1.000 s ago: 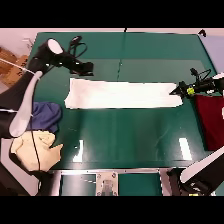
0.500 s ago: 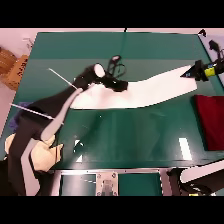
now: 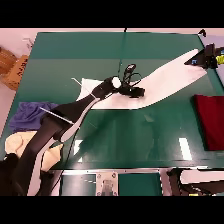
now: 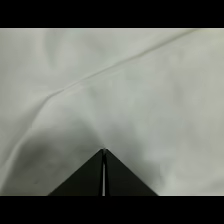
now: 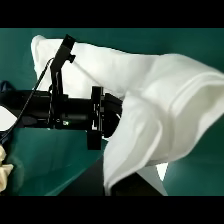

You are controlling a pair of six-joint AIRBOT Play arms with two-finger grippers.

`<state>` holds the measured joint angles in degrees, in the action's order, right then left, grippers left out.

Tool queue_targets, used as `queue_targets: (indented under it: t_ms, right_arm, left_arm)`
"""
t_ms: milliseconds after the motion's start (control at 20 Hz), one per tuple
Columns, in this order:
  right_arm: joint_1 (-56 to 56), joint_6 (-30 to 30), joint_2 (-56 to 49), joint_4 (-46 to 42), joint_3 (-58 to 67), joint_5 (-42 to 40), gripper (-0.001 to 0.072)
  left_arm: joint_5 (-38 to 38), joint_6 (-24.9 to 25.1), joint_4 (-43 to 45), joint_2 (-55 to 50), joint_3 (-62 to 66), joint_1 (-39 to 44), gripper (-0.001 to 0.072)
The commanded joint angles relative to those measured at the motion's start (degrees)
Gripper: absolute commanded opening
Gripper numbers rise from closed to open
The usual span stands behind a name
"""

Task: Fold the shirts.

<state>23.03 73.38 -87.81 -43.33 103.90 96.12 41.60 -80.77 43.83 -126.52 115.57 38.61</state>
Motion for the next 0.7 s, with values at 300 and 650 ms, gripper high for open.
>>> queue_targets:
  t_ms: [300,650]
  right_arm:
    - [-5.92,5.05,0.5,0.52,-0.09,-3.3,0.0013]
    - [-32.81,11.32,-1.03,0.52,-11.23,-28.59,0.0013]
  left_arm:
    - [31.1,-9.05,15.85,11.26,0.96,-17.53,0.0028]
    - [42.75,-9.2,31.12,22.67,0.92,-32.3,0.0029]
